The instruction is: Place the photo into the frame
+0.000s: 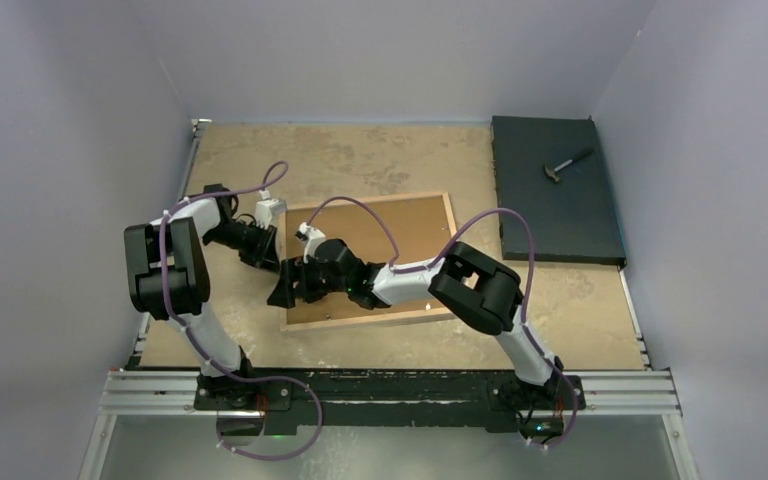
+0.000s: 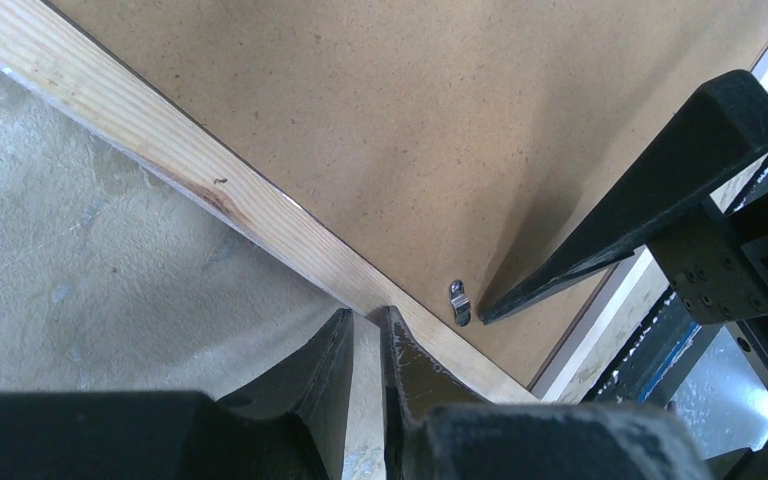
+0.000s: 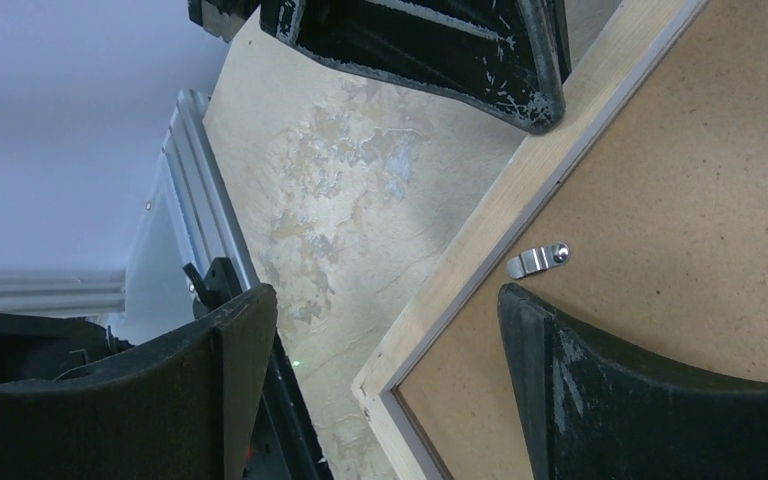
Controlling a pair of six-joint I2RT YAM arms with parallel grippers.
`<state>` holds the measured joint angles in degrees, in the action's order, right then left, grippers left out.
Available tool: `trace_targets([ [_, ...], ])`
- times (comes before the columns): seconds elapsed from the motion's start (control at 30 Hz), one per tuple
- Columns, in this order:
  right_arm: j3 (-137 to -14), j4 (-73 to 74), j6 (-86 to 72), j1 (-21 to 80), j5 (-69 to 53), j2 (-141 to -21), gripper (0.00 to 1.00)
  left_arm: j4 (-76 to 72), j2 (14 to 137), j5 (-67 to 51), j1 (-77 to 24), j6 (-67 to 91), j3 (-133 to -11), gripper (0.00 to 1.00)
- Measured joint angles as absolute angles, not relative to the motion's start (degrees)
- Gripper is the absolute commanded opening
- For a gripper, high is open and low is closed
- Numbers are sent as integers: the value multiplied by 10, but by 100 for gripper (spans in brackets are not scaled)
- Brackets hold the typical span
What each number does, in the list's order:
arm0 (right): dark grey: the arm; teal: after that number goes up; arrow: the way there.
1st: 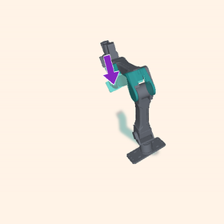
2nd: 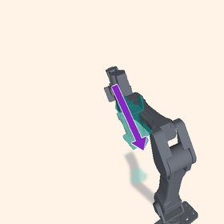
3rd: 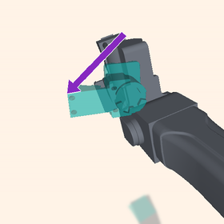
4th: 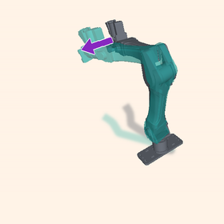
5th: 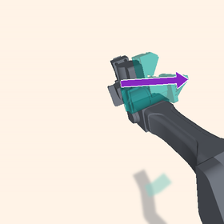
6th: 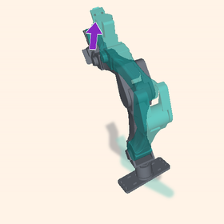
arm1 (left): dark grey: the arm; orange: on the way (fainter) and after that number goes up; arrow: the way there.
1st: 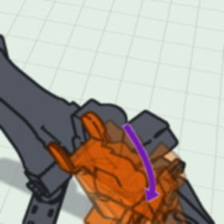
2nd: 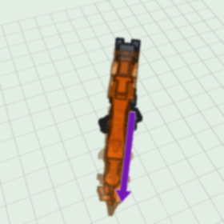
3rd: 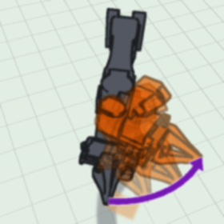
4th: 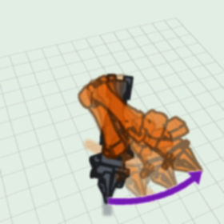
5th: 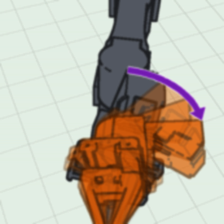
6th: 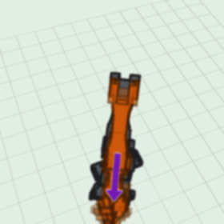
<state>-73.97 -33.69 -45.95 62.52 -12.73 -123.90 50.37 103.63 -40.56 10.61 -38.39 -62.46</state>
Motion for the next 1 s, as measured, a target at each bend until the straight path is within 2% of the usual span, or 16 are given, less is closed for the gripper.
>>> trace_targets([
  [0.8,-774,-334,-459,625,-128,-1263,82,495,1028,-410,108,-388,-615,12],
  [1.0,-774,-335,-449,625,-131,-1263,87,494,1026,-410,108,-388,-613,11],
])
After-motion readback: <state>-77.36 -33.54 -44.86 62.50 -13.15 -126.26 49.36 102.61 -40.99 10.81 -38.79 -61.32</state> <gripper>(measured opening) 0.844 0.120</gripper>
